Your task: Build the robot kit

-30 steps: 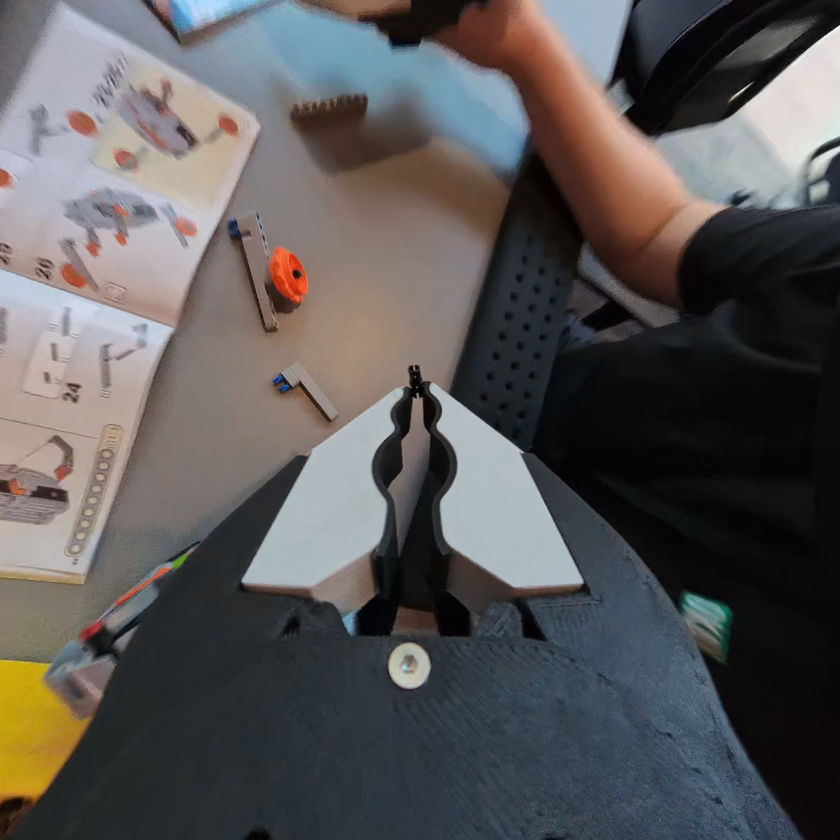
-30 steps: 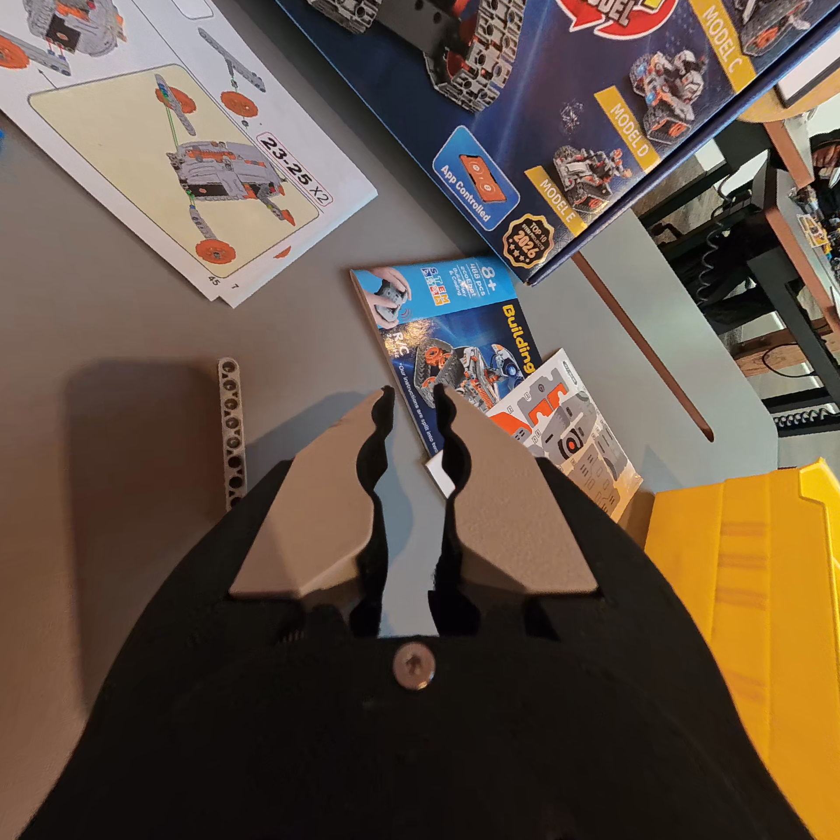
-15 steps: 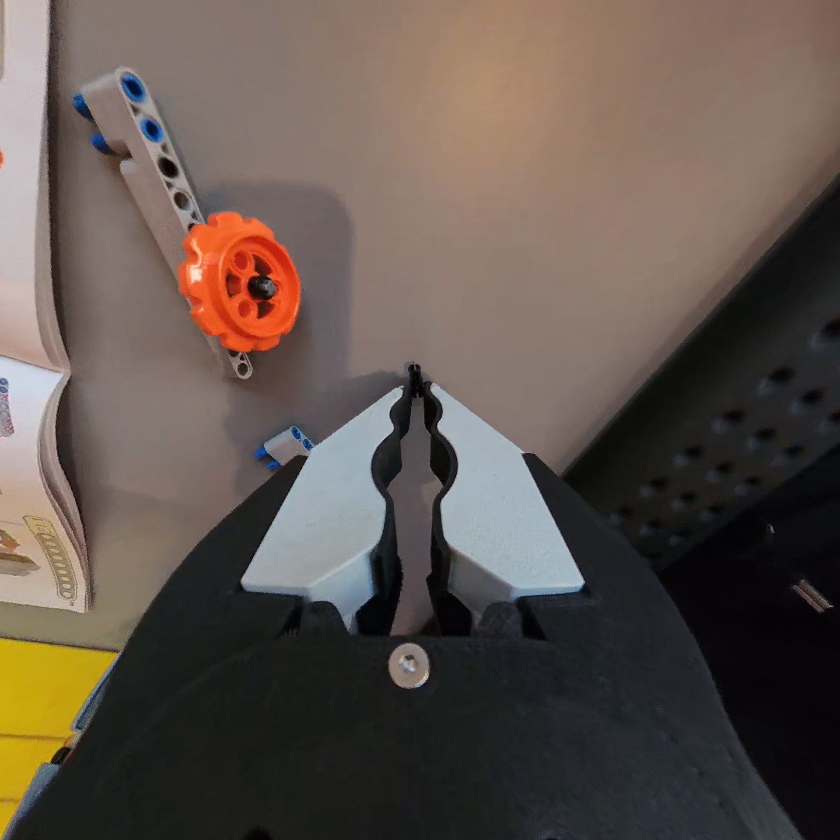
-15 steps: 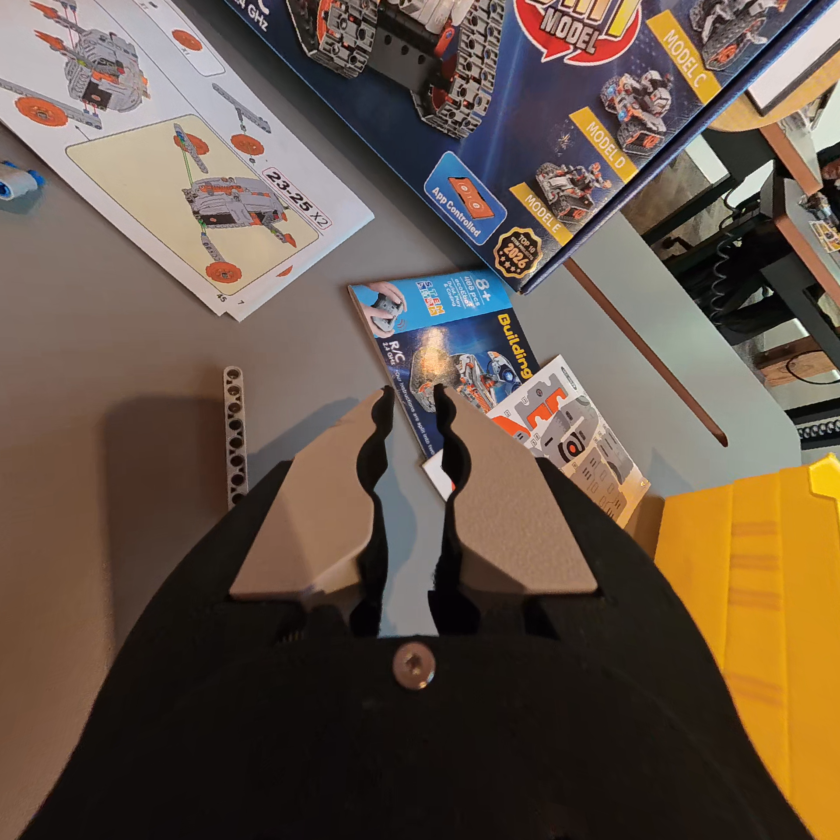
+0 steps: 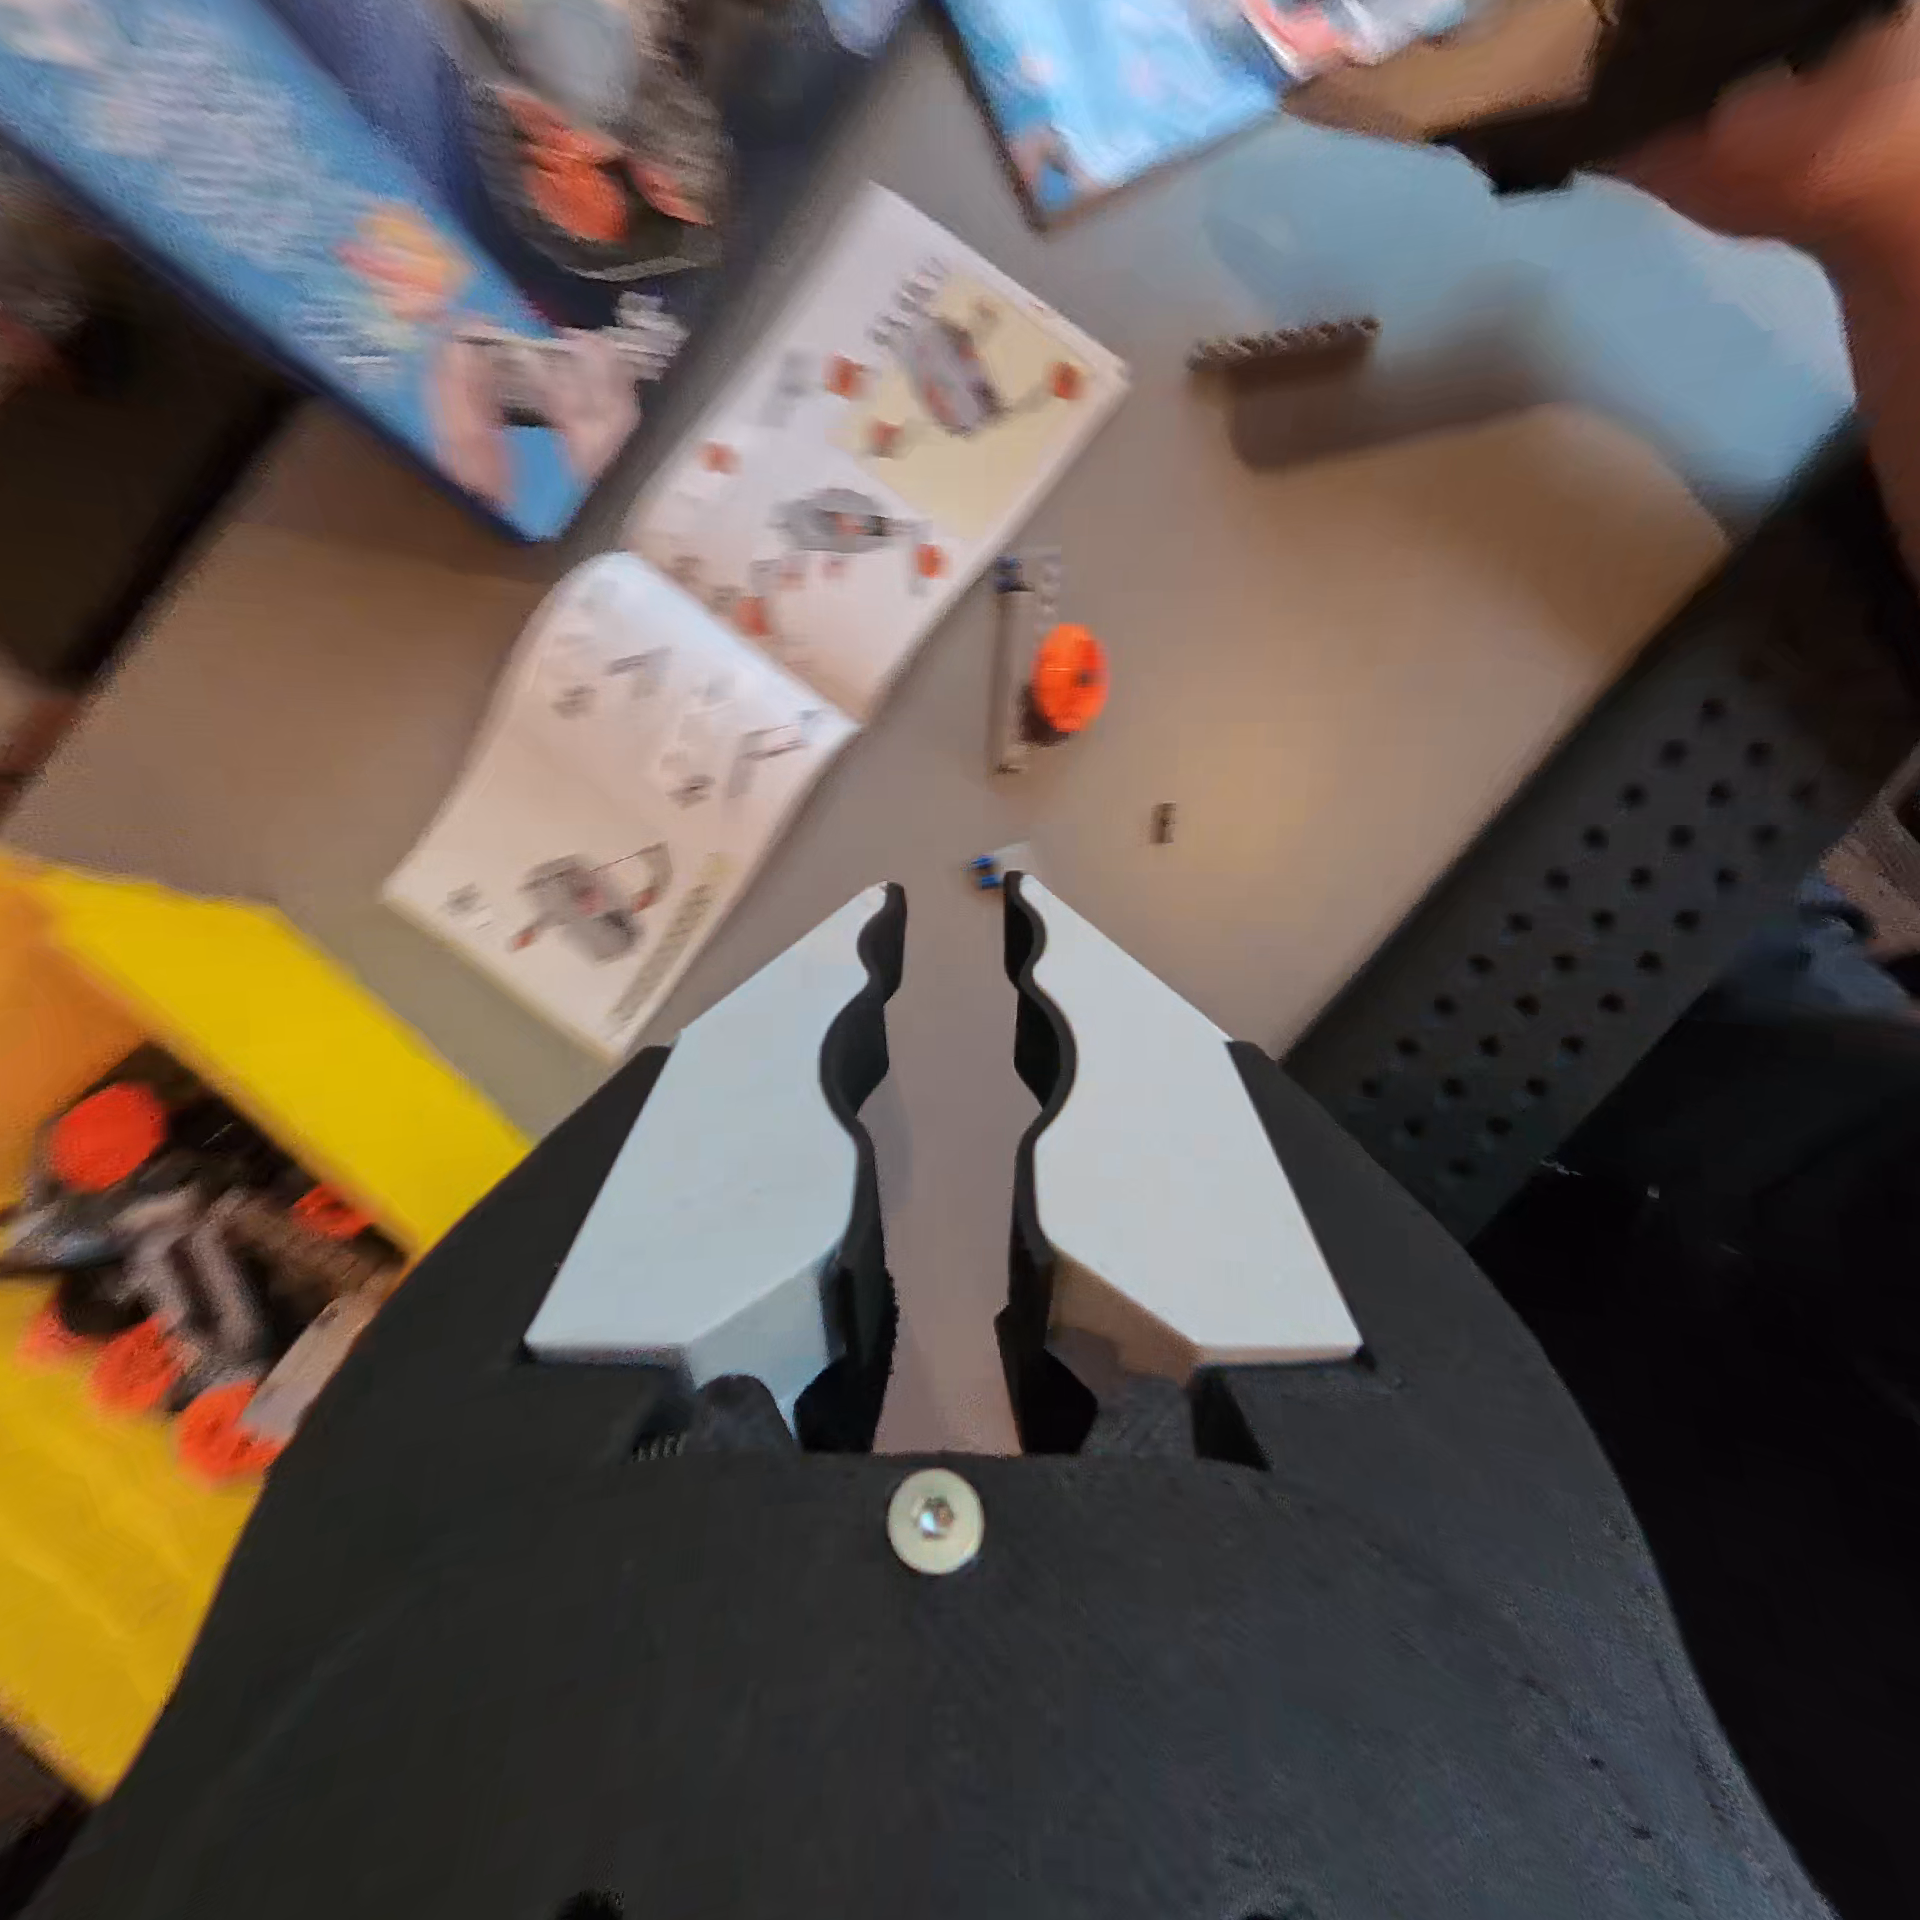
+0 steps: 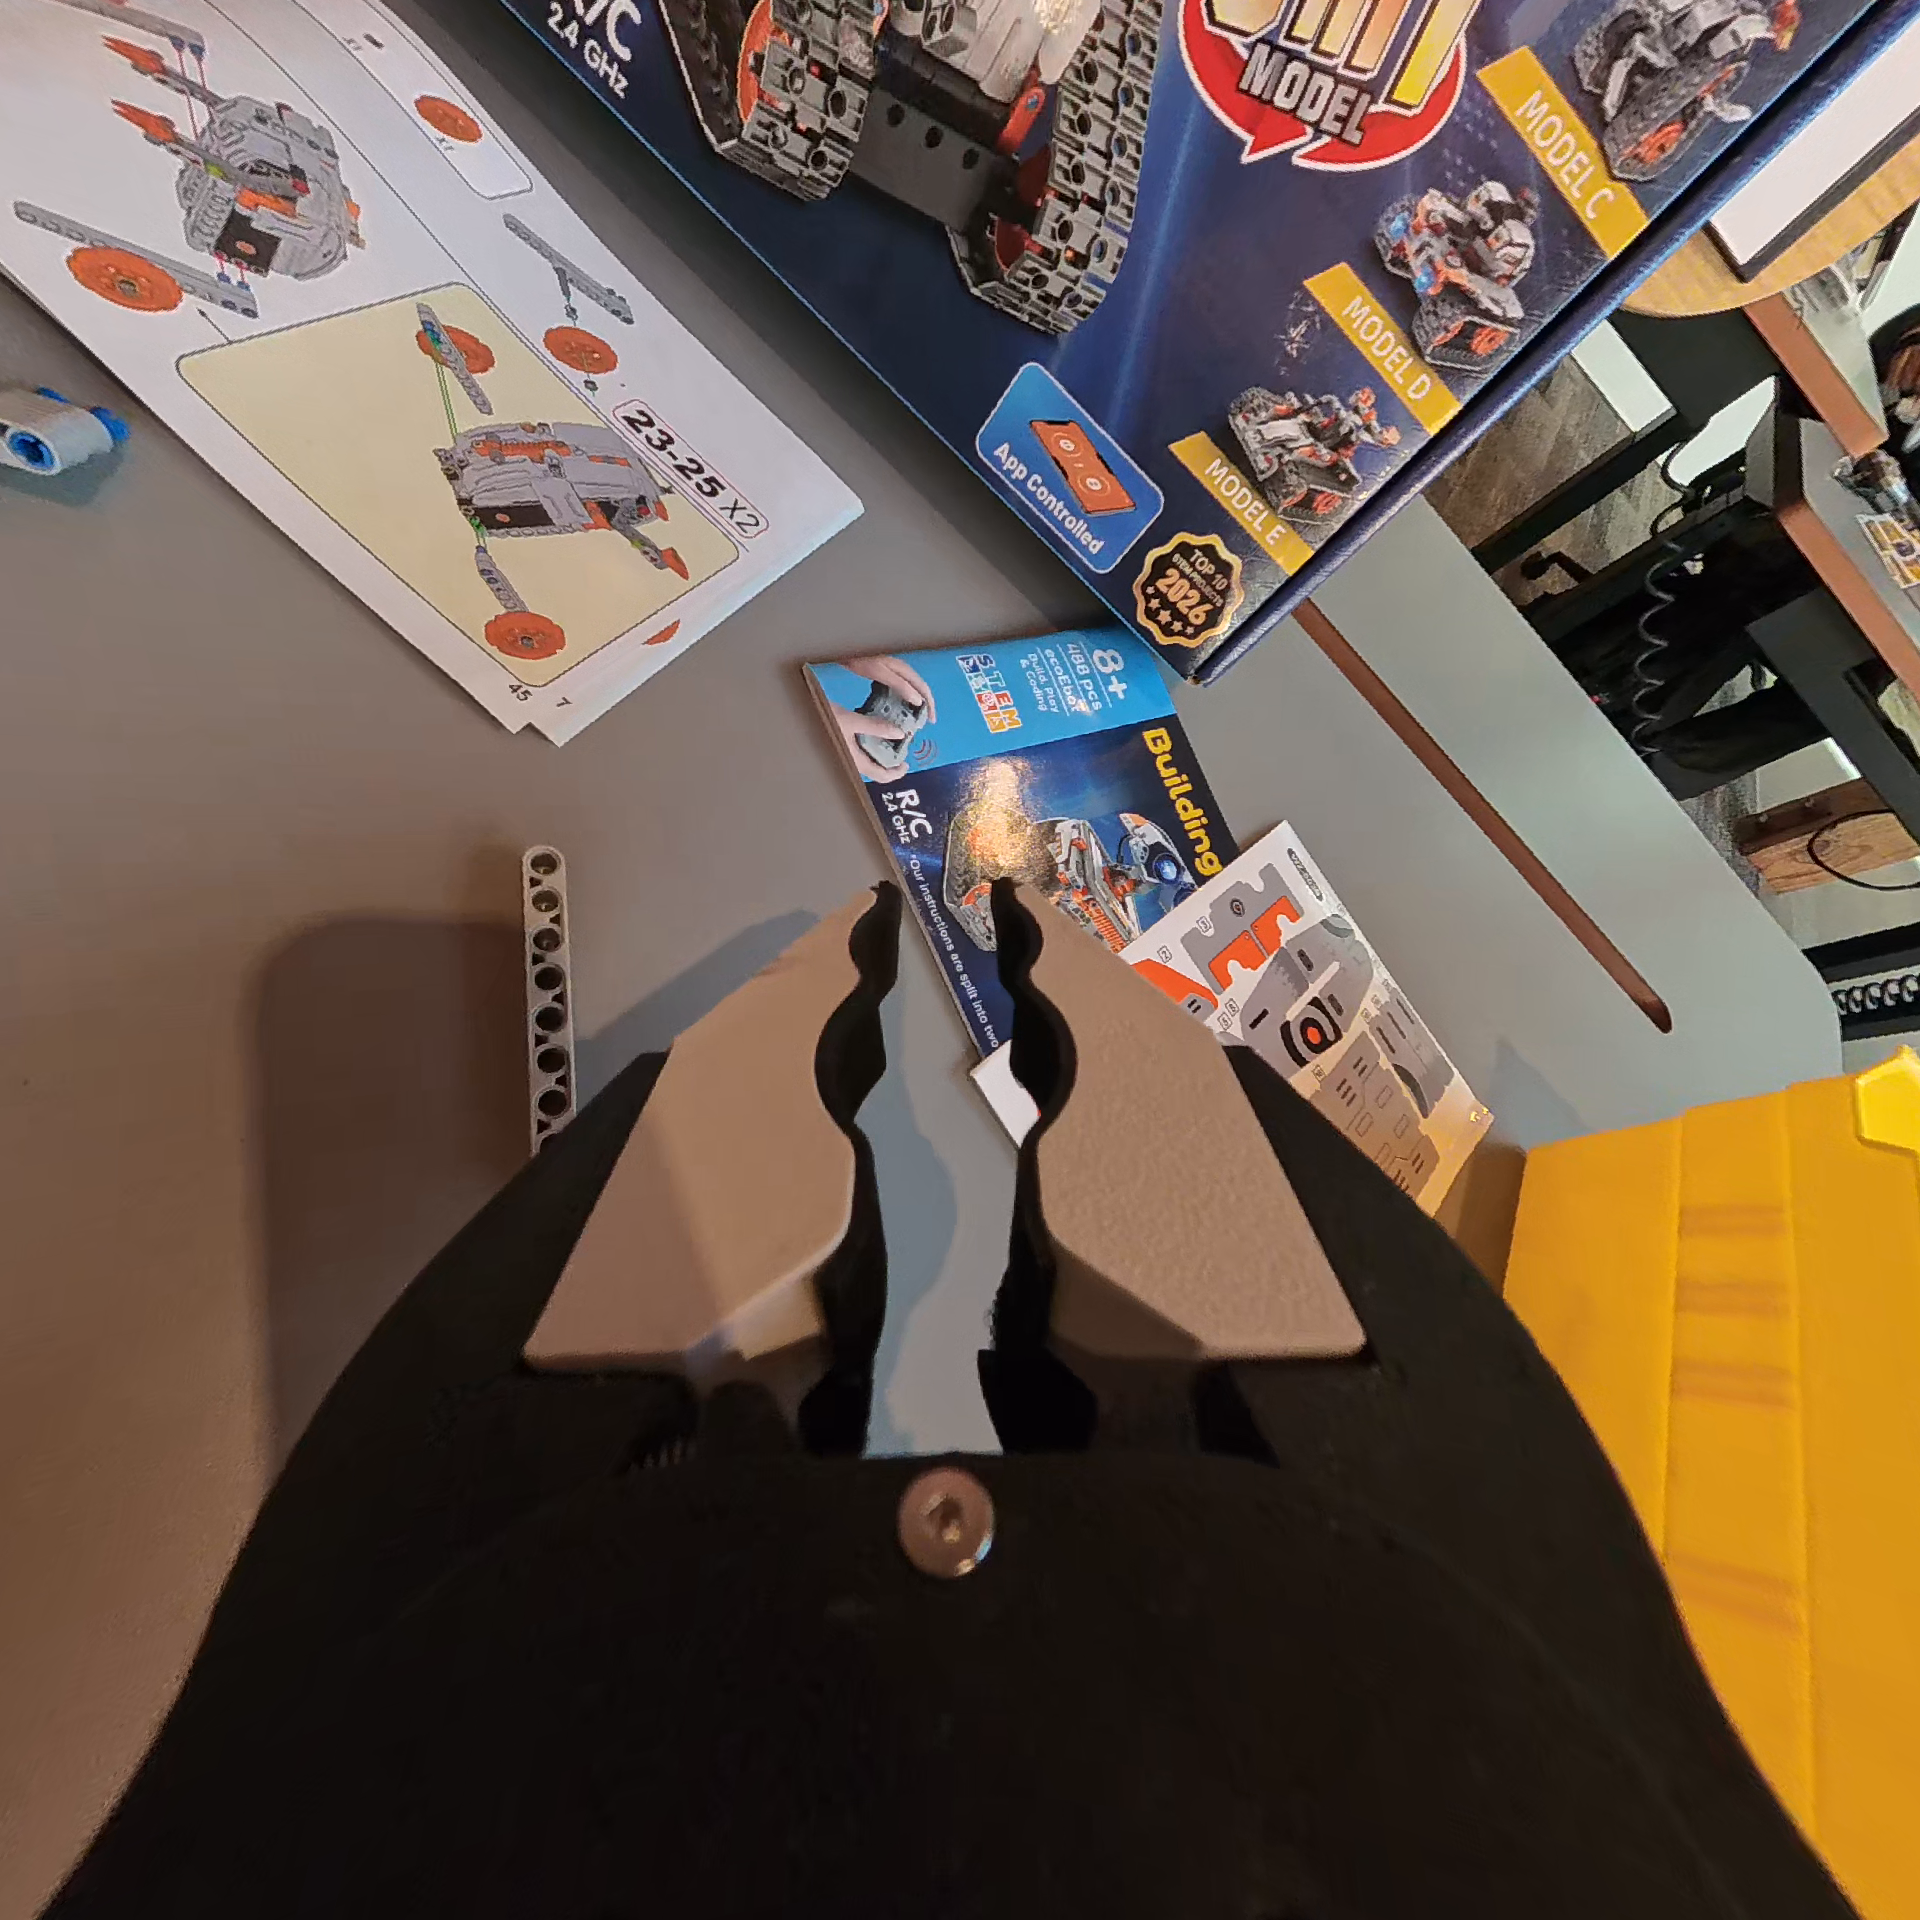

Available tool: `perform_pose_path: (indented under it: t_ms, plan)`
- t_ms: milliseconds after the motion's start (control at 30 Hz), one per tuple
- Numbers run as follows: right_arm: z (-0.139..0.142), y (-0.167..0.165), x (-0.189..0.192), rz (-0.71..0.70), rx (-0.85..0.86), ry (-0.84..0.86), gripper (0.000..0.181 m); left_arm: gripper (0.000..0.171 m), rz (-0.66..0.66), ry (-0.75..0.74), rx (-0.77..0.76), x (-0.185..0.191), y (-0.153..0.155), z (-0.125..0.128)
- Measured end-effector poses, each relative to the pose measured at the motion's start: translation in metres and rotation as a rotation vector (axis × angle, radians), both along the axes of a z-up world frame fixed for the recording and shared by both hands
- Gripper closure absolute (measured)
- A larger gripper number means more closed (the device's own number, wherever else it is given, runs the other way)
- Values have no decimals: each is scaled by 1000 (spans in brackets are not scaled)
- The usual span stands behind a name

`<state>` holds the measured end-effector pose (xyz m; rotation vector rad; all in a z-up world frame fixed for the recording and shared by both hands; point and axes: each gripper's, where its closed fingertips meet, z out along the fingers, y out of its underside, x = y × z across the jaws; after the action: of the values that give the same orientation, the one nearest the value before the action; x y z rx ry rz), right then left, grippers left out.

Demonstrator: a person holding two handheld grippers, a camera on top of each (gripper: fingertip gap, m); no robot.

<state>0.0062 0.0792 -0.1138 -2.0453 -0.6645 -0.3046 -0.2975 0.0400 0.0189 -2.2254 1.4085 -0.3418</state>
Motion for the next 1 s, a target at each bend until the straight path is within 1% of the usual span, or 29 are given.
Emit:
perform_pose_path:
  t_ms: [33, 67, 133, 167, 233, 333, 367, 467, 500, 600, 700, 833, 1000]
  plan:
    - [1, 0, 0, -1, 6, 0, 164, 154, 61, -20, 39, -25, 12, 16]
    - [3, 1, 0, -3, 15, 1, 164, 152, 129, -26, 64, -52, 25, 28]
    - [4, 1, 1, -5, 24, 8, 164, 148, 253, -21, 56, -106, 45, 35]
    - [4, 1, 1, -6, 25, 9, 164, 148, 307, -23, 31, -131, 54, 32]
    - [3, 0, 3, -13, 22, 4, 164, 148, 385, -21, -30, -173, 69, 15]
    - [1, 1, 7, -28, 23, 5, 164, 148, 419, 19, -105, -217, 89, -27]
    - [1, 1, 9, -34, 33, 8, 165, 148, 399, 23, -130, -223, 93, -42]
    - [3, 2, 16, -57, 56, 39, 166, 150, 275, 10, -202, -222, 95, -81]
    - [4, 2, 18, -66, 66, 49, 166, 152, 276, 25, -221, -225, 97, -92]
    - [8, 2, 23, -86, 96, 70, 166, 150, 354, 113, -215, -243, 112, -119]
    - [9, 2, 26, -94, 109, 64, 167, 153, 341, 139, -197, -245, 123, -137]
    - [6, 2, 25, -94, 107, 49, 168, 147, 449, 157, -271, -256, 132, -155]
    - [0, 3, 24, -86, 86, 23, 168, 147, 481, 130, -306, -252, 135, -160]
